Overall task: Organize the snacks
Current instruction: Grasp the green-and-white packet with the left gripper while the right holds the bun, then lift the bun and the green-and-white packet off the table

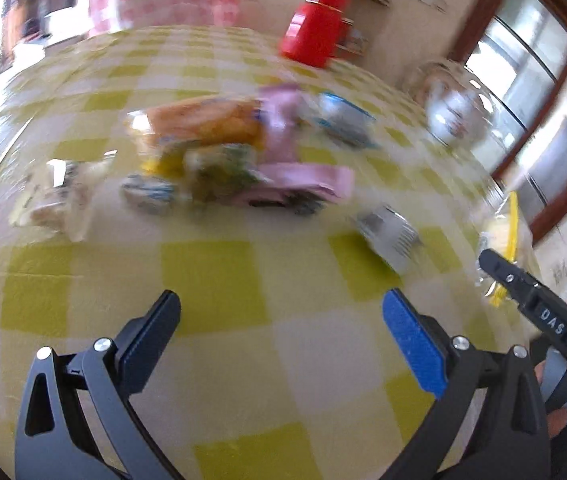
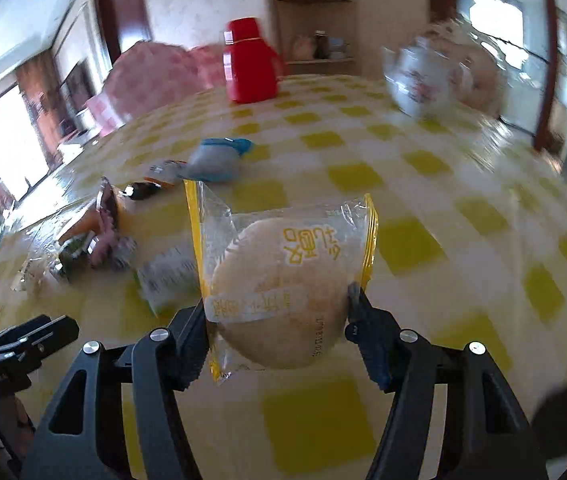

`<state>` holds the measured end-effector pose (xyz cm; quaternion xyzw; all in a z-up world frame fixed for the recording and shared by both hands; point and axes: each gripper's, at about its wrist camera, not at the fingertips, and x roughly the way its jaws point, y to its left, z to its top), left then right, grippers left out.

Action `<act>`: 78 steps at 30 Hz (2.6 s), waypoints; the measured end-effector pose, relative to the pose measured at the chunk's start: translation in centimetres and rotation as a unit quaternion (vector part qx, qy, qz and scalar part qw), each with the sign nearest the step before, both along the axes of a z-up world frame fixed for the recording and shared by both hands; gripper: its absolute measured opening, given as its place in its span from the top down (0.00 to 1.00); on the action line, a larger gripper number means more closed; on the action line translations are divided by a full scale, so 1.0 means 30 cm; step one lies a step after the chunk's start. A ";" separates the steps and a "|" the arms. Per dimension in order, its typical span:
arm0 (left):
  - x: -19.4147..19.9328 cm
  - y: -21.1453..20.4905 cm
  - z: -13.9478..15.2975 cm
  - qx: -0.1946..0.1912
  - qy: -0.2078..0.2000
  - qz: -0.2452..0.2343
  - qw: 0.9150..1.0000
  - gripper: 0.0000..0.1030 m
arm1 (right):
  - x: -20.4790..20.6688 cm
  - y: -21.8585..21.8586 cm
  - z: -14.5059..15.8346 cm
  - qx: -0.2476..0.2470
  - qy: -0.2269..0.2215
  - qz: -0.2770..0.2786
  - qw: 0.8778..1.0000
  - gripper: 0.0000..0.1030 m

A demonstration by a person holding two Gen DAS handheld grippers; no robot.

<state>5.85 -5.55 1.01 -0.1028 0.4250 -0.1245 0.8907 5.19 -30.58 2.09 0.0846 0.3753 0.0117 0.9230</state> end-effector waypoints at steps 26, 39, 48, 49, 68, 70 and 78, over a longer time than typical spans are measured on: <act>0.144 -0.352 -0.011 0.156 -0.031 -0.262 0.952 0.45 | -0.095 -0.029 -0.030 0.008 0.007 0.015 1.000 0.40; -0.068 -0.261 0.081 0.104 -0.062 -0.180 0.976 0.46 | -0.138 -0.028 0.017 -0.005 -0.029 -0.001 1.000 0.40; -0.105 -0.207 0.005 0.124 -0.013 -0.191 0.974 0.23 | -0.224 0.015 0.007 0.017 -0.028 0.003 0.999 0.40; -0.093 -0.216 0.001 0.137 -0.014 -0.189 0.972 0.22 | -0.235 0.027 0.003 0.017 -0.028 0.007 0.999 0.40; -0.292 -0.102 0.059 0.137 -0.047 -0.141 0.979 0.64 | -0.435 0.145 0.011 0.045 -0.029 0.051 0.997 0.40; -0.320 -0.075 0.065 0.140 -0.047 -0.134 0.980 0.64 | -0.452 0.179 0.018 0.041 -0.030 0.062 0.997 0.40; -0.445 0.058 0.086 0.147 -0.056 -0.108 0.982 0.64 | -0.514 0.327 0.051 0.026 -0.035 0.109 0.993 0.40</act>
